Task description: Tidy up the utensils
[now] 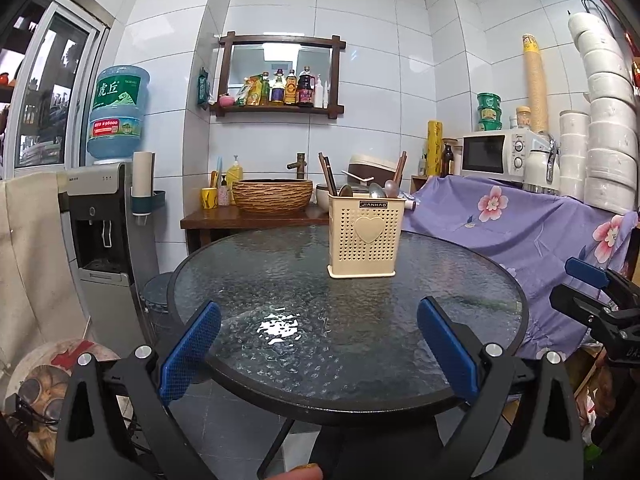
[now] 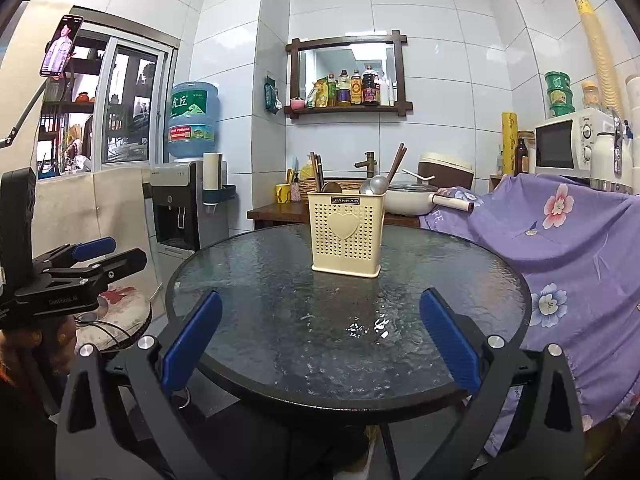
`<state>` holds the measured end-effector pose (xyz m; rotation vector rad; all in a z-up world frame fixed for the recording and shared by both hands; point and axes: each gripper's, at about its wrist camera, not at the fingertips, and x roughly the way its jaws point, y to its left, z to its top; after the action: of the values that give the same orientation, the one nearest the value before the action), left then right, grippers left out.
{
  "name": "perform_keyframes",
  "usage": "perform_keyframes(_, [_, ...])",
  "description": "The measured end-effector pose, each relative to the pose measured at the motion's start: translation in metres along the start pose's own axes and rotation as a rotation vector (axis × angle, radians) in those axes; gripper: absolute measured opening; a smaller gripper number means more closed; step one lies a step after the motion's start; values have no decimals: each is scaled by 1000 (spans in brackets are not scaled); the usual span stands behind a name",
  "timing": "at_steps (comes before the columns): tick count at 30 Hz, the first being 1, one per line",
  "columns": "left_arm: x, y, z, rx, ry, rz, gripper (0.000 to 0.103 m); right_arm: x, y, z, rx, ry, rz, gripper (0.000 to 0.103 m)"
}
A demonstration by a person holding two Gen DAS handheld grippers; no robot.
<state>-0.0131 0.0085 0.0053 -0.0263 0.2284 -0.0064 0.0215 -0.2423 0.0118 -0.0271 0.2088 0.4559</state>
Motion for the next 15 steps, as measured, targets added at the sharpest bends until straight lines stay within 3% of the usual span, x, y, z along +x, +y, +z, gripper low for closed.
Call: perform_keyframes(15, [5, -2, 2, 9, 17, -12, 97, 4, 3, 1, -4, 10, 7, 97])
